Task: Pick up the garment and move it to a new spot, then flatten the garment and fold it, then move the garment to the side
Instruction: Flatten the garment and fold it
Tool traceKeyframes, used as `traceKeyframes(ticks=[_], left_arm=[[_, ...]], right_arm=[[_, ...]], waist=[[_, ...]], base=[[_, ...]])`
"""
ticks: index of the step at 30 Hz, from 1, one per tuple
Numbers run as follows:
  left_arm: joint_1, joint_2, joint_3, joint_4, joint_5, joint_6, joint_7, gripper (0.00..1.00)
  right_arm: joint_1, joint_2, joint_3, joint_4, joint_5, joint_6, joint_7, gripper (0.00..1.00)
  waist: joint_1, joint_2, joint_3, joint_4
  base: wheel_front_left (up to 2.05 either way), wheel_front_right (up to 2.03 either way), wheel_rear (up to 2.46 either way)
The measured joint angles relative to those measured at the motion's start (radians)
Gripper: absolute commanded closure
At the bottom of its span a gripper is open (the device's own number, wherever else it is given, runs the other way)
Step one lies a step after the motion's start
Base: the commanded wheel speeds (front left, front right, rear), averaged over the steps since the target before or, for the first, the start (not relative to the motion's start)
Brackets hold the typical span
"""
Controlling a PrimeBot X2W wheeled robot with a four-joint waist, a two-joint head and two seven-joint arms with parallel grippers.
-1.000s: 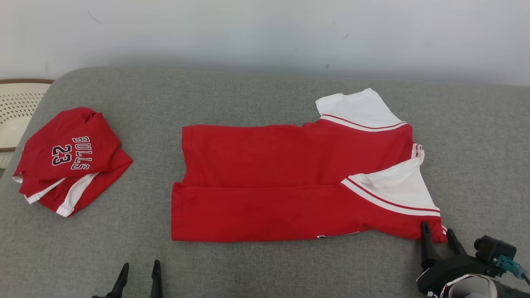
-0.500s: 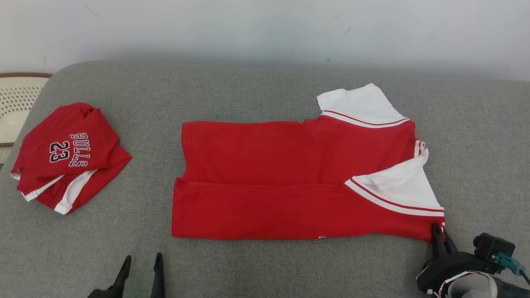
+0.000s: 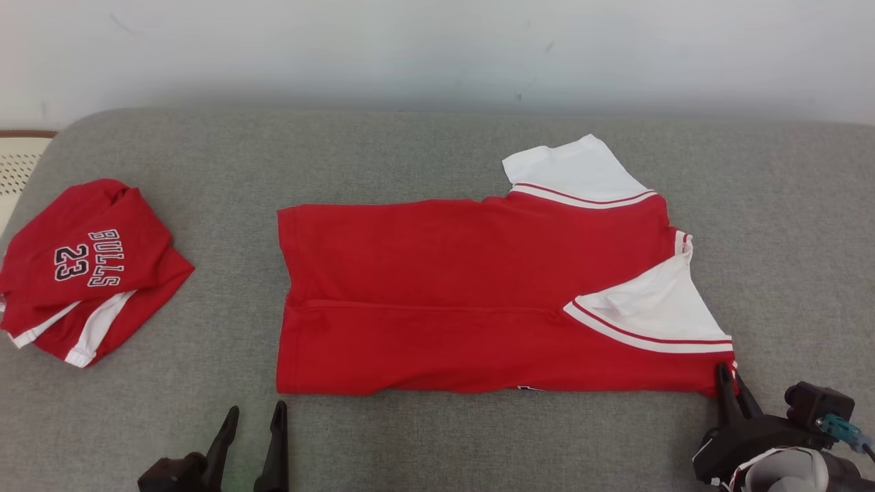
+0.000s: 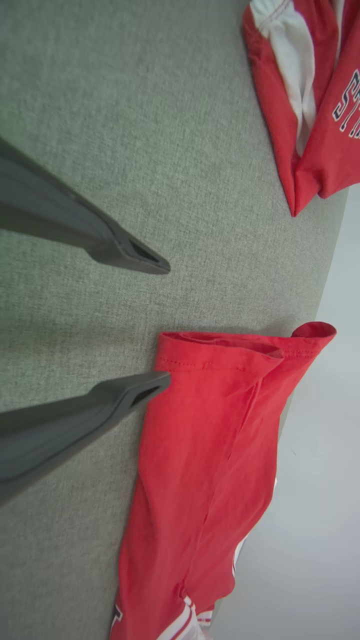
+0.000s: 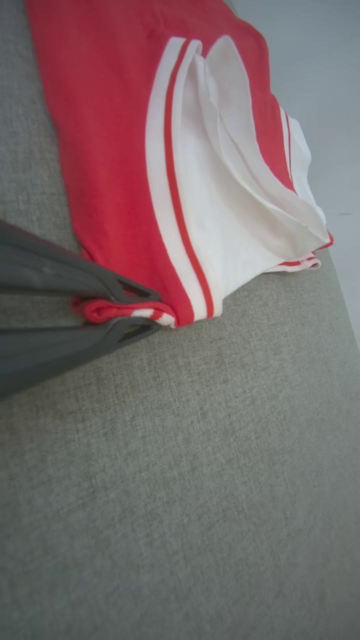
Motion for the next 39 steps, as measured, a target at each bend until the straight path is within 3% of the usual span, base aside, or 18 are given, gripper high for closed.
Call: traceKeyframes(ticks=[12,18,22,25,26,27,28,29,39], left_arm=[[-0.108,0.0,0.004,0.092,-0.073,-0.078,0.0,0.0],[-0.142,0.0,0.003,0.123,-0.088,-0.095,0.0,0.0],[-0.144,0.001,-0.008,0.142,-0.091,-0.097,0.0,0.13],[-0.149,0.0,-0.011,0.149,-0.088,-0.102,0.0,0.16],[-0.151,0.0,-0.009,0.152,-0.088,-0.102,0.0,0.25],[-0.152,0.0,-0.008,0.155,-0.087,-0.103,0.0,0.42],[-0.152,0.0,-0.007,0.158,-0.083,-0.103,0.0,0.75],[-0.154,0.0,-0.007,0.164,-0.078,-0.103,0.0,1.0],[-0.129,0.0,-0.007,0.213,-0.057,-0.104,0.0,1.0]], right_arm=[[-0.029,-0.009,0.058,-0.038,0.02,0.0,0.0,1.0],[-0.041,-0.008,0.076,-0.052,0.028,0.0,0.0,1.0],[-0.05,-0.007,0.087,-0.064,0.03,0.0,0.0,1.0],[-0.051,-0.009,0.093,-0.068,0.036,0.0,0.0,1.0],[-0.052,-0.009,0.095,-0.068,0.036,0.0,0.0,1.0],[-0.052,-0.01,0.097,-0.07,0.037,0.0,0.0,1.0],[-0.053,-0.011,0.098,-0.071,0.038,0.0,0.0,1.0],[-0.054,-0.012,0.1,-0.072,0.038,0.0,0.0,1.0],[-0.033,-0.011,0.135,-0.06,0.048,0.0,0.0,1.0]], waist=[[0.0001,0.0,0.045,-0.039],[0.0,0.0,0.058,-0.058],[0.0,0.0,0.066,-0.067],[0.0,0.0,0.071,-0.071],[0.0,0.0,0.073,-0.072],[0.0,0.0,0.074,-0.073],[0.0,0.0001,0.074,-0.074],[0.0,0.0,0.074,-0.075],[0.0,0.0,0.021,-0.079]], base=[[0.0,0.0,0.0],[0.0,0.0,0.0],[0.0,0.0,0.0],[0.0,0.0,0.0],[0.0,0.0,0.0],[0.0,0.0,0.0],[0.0,0.0,0.0],[0.0,0.0,0.0],[0.0,0.0,0.0]])
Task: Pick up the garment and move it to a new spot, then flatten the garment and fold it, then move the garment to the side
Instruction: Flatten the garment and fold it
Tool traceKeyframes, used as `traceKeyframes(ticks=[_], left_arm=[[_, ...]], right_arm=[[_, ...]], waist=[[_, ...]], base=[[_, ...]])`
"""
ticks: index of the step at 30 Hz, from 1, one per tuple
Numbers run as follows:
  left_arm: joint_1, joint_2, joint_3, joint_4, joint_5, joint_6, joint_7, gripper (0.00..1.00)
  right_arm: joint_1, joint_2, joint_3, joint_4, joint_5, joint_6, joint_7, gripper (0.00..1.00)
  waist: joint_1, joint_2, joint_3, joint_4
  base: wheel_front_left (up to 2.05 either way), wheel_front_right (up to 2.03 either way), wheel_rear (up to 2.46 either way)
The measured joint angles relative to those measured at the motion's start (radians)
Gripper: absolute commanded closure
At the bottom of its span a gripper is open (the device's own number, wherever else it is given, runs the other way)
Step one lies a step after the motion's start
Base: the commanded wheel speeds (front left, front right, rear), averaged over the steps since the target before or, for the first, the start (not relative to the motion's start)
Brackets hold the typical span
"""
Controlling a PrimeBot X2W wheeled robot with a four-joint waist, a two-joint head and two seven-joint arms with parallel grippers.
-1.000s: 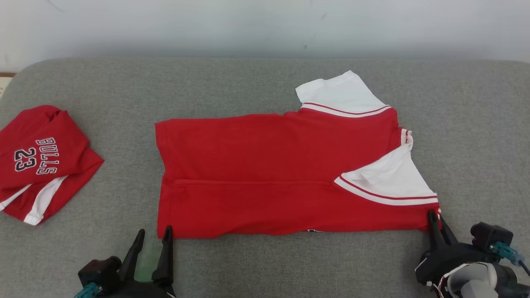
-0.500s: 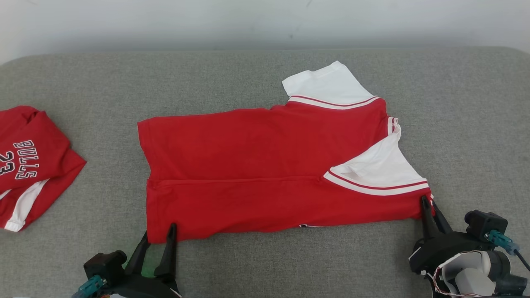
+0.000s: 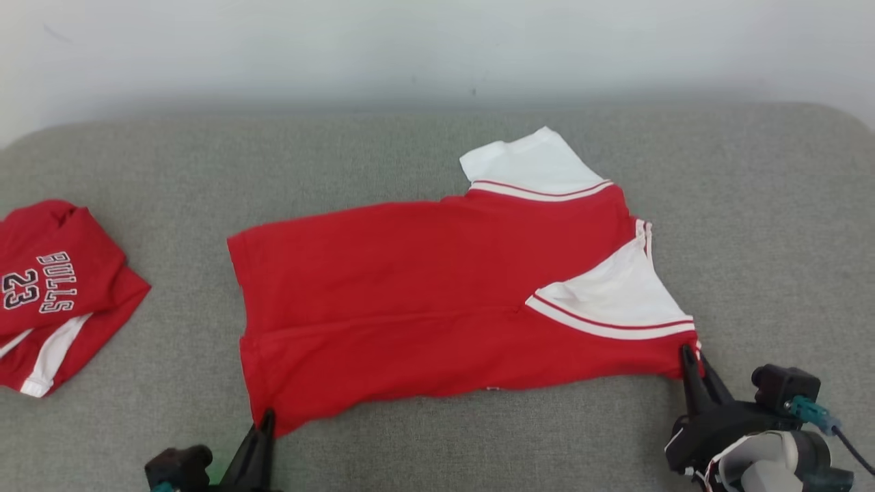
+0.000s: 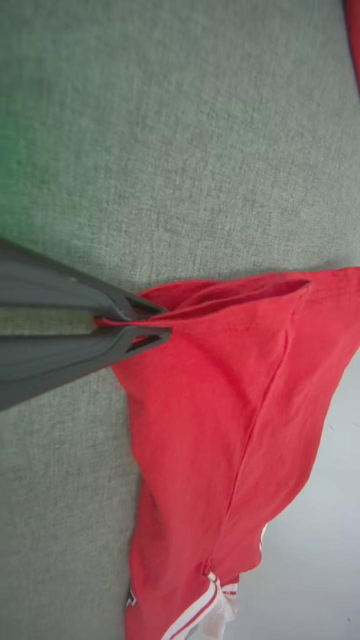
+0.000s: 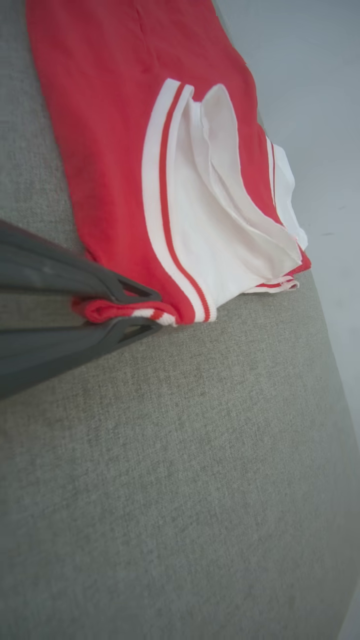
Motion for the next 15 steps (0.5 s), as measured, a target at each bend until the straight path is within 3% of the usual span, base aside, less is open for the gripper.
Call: traceKeyframes(ticks=[15], left_arm=[[0.122,0.011,0.068,0.053,0.05,0.0,0.0,1.0]], right_arm=[[0.095,-0.006,0.081,-0.007,0.055,0.0,0.0,1.0]], waist=[[-0.0001,-0.0001,-0.157,-0.015]], base=[[0.0,0.0,0.0]])
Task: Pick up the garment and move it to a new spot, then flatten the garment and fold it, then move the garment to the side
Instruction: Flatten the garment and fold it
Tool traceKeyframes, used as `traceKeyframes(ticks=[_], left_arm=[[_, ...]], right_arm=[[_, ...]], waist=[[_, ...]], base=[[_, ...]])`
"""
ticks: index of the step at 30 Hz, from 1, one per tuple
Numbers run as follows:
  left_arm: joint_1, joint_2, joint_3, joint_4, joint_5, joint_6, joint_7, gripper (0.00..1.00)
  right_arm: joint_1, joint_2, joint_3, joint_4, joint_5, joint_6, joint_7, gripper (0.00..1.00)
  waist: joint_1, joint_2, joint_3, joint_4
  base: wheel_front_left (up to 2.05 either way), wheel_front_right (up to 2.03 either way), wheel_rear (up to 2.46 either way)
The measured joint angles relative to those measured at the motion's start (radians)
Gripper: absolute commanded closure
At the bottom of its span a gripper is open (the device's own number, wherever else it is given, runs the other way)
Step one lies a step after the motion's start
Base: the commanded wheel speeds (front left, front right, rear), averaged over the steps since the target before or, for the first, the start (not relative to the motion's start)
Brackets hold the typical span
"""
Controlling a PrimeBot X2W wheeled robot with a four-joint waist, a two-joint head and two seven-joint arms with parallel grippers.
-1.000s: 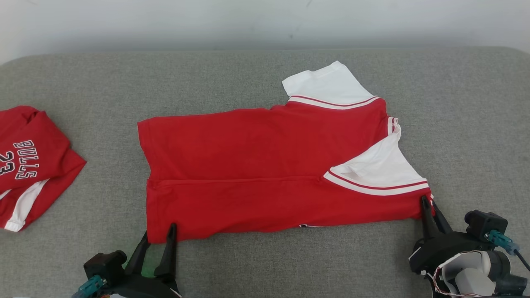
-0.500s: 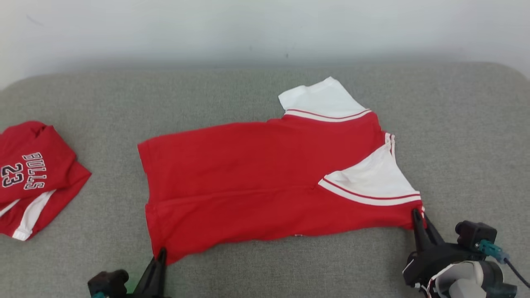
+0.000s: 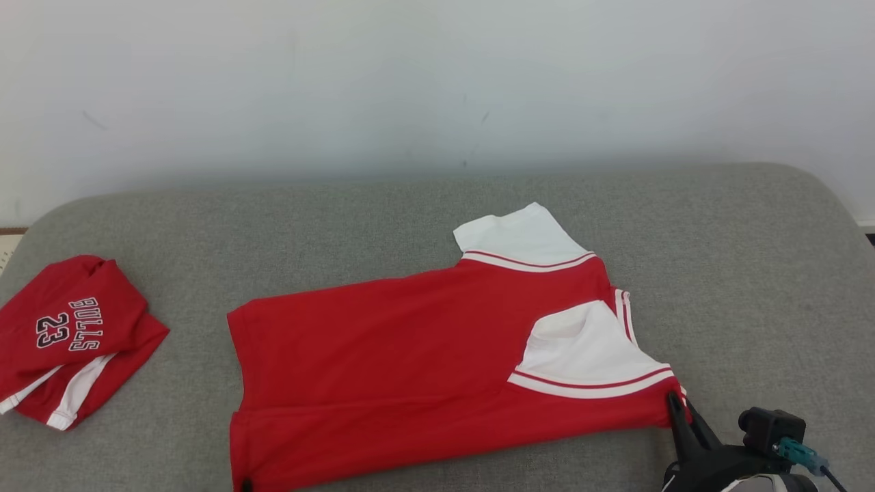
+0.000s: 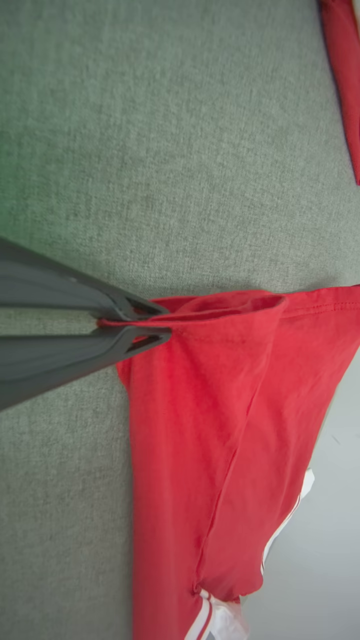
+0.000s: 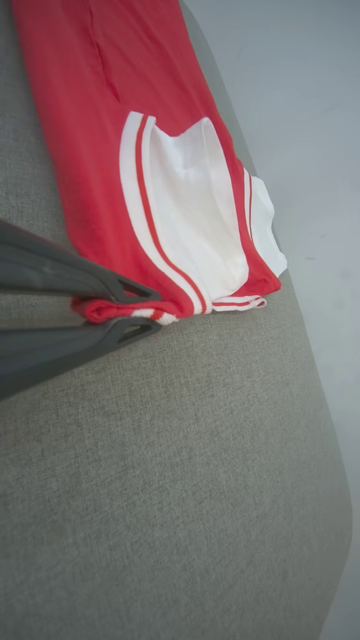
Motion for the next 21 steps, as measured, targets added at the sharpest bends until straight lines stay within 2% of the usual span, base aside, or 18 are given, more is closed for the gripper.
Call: traceKeyframes(ticks=[8,21], left_arm=[[0.011,0.028,0.028,0.035,0.028,0.0,0.0,1.0],[0.025,0.016,0.09,0.077,0.078,-0.001,0.0,1.0]], right_arm=[[0.049,-0.002,0.045,-0.012,0.02,0.0,0.0,1.0],[0.115,-0.01,0.051,-0.043,0.041,0.0,0.0,0.98]], waist=[[0.0,0.0,-0.043,-0.013],[0.0001,0.0,-0.039,-0.021]], base=[[0.0,0.0,0.0],[0.0,0.0,0.0]])
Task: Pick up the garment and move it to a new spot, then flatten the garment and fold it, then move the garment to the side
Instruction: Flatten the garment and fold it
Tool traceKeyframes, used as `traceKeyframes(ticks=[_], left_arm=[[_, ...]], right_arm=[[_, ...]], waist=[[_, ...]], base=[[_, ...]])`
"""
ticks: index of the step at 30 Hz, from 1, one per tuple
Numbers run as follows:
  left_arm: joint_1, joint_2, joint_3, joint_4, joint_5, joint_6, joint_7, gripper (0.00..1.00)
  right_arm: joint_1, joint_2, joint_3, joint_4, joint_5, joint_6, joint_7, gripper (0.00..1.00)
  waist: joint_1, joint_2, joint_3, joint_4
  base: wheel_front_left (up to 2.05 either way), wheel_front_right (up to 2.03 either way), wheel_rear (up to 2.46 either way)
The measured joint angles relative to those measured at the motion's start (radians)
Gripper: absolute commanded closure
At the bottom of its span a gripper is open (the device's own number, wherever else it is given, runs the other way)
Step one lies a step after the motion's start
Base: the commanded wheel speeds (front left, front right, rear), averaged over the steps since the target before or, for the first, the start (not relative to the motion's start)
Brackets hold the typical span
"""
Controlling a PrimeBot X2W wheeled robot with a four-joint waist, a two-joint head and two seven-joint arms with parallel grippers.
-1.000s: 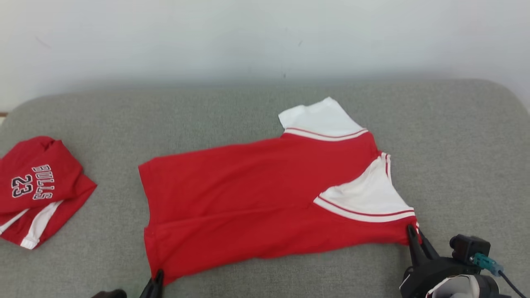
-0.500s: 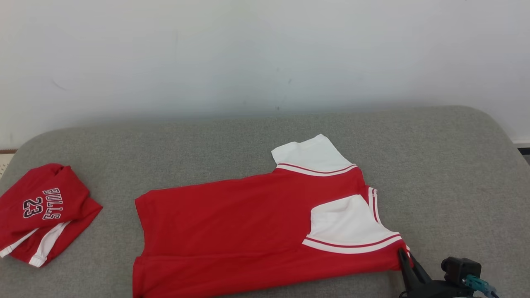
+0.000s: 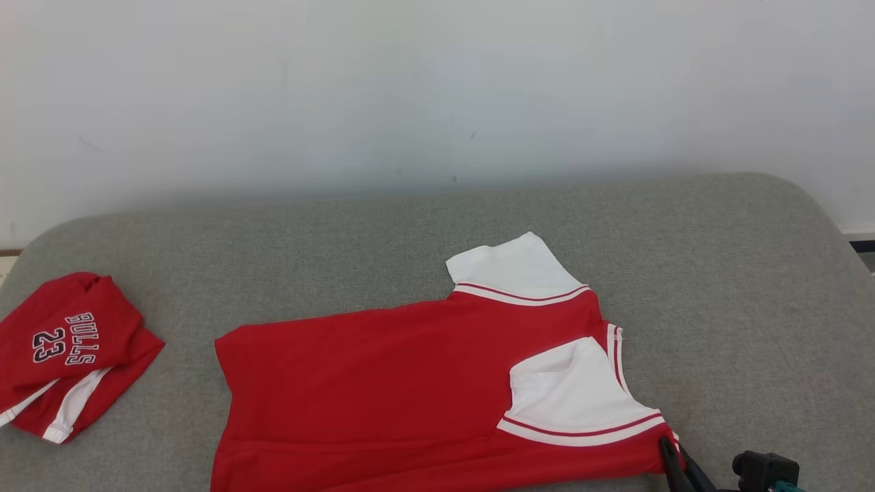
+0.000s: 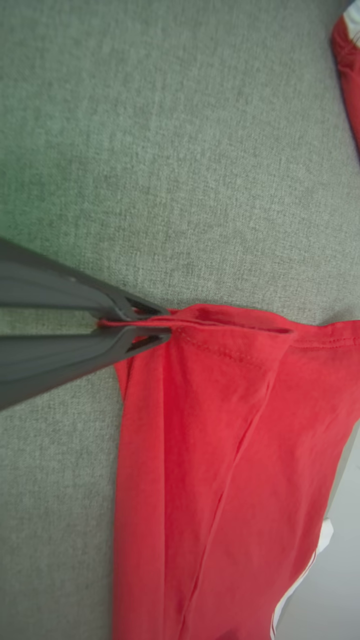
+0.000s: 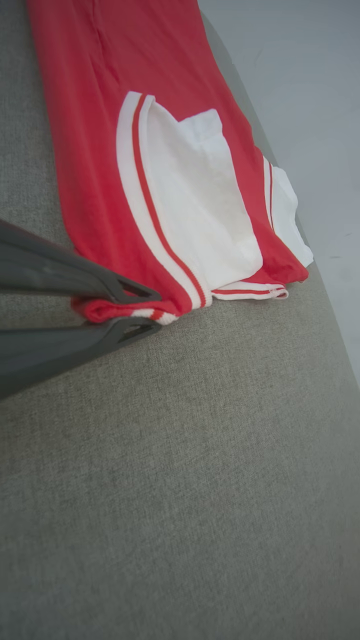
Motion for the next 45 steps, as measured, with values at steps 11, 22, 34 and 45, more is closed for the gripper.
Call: traceKeyframes(ticks=[11,22,34,45], left_arm=[[0.0,-0.019,0.035,-0.097,0.093,0.096,0.0,0.0],[-0.102,-0.017,0.012,-0.142,0.14,0.081,0.0,0.0],[-0.449,0.064,-0.031,0.142,0.126,0.018,0.0,0.0],[-0.678,0.109,-0.304,0.288,-0.031,0.001,0.112,0.0]], right_arm=[[-0.029,0.009,-0.174,-0.035,-0.142,0.0,0.0,0.0],[-0.116,0.044,-0.229,-0.085,-0.239,0.0,0.0,0.0],[-0.234,0.051,-0.172,-0.115,-0.233,0.0,0.0,0.0],[-0.293,0.048,-0.15,-0.124,-0.221,0.0,0.0,0.0]], waist=[[0.0001,0.0,0.029,0.026],[0.0001,0.0,0.068,0.044],[0.0003,0.0001,0.181,0.033],[0.0003,0.0002,0.255,0.008]], base=[[0.0,0.0,0.0],[0.0,0.0,0.0],[0.0,0.0,0.0],[0.0,0.0,0.0]])
